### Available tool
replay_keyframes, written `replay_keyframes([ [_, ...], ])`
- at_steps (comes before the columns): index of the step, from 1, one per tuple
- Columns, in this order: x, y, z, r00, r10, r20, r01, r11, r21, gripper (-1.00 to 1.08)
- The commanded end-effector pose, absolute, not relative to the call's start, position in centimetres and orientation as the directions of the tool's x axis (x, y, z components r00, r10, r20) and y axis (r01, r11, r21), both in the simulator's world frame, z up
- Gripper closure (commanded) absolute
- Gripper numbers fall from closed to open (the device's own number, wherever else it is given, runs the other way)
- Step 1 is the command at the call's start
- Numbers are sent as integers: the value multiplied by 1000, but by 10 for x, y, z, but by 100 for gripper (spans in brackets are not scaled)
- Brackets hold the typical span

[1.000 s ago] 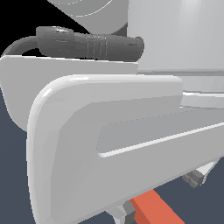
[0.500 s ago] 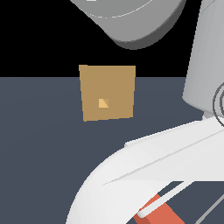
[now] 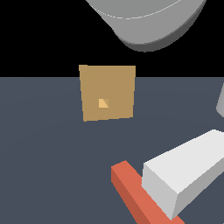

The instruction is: Insert the peg into the horizontal hole in a box.

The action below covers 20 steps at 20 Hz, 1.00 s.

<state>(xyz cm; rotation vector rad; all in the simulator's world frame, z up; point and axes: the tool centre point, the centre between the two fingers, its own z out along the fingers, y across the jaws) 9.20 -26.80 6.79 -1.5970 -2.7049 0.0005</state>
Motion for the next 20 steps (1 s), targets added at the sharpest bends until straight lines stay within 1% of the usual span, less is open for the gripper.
replay_keyframes([
  [1, 93, -269, 68, -486, 874, 0, 874, 486, 0, -92],
  [7, 93, -269, 62, -485, 875, 0, 875, 485, 0, -92],
  [15, 93, -269, 25, -486, 874, 0, 874, 486, 0, -92],
  [20, 94, -269, 17, -487, 874, 0, 874, 487, 0, -92],
])
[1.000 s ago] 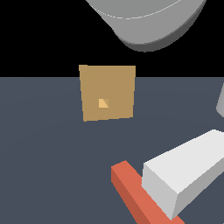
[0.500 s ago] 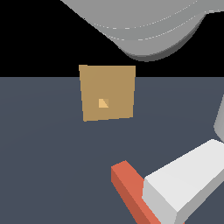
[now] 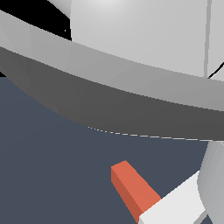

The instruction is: Insert the peg into the horizontal hole in a box.

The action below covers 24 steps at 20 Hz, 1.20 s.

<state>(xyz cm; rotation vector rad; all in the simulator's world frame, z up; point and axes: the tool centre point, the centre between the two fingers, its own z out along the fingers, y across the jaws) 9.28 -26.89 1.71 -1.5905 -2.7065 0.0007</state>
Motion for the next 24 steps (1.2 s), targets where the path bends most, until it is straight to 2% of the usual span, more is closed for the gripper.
replay_keyframes([
  [1, 94, -269, 17, -487, 874, 0, 874, 487, 0, -92],
  [2, 94, -270, 17, -487, 874, 0, 874, 487, 0, -92],
  [3, 94, -270, 17, -487, 874, 0, 874, 487, 0, 108],
  [24, 88, -258, 20, -476, 879, 1, 879, 476, 0, 108],
])
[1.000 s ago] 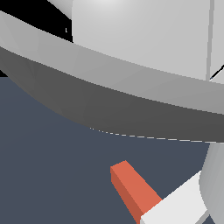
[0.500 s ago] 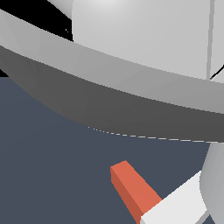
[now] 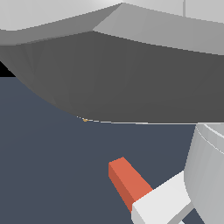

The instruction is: Insert the peg into the horizontal hole in a box.

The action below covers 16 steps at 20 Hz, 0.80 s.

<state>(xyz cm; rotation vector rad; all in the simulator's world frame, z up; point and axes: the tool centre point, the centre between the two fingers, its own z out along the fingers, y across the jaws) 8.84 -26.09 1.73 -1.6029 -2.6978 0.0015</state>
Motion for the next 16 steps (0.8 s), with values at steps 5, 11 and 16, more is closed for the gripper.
replay_keyframes([
  [5, 80, -244, 23, -462, 887, 1, 887, 462, 0, 108],
  [11, 66, -215, 30, -433, 901, 1, 901, 433, 0, 108],
  [16, 52, -184, 37, -402, 915, 0, 915, 402, 0, 108],
])
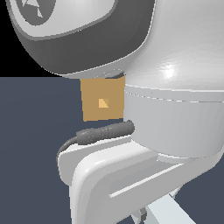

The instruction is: Insert the peg into the horizontal hole in a box.

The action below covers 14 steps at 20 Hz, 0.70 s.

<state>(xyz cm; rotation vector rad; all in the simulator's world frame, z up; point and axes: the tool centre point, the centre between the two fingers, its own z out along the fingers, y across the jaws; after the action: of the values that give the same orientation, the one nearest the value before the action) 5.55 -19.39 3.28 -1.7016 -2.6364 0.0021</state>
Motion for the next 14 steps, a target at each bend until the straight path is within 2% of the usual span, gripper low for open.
replay_keyframes([
  [1, 49, -177, 39, -395, 919, 0, 919, 395, 0, 108],
  [14, 13, -67, 63, -287, 958, 0, 958, 287, 0, 108],
])
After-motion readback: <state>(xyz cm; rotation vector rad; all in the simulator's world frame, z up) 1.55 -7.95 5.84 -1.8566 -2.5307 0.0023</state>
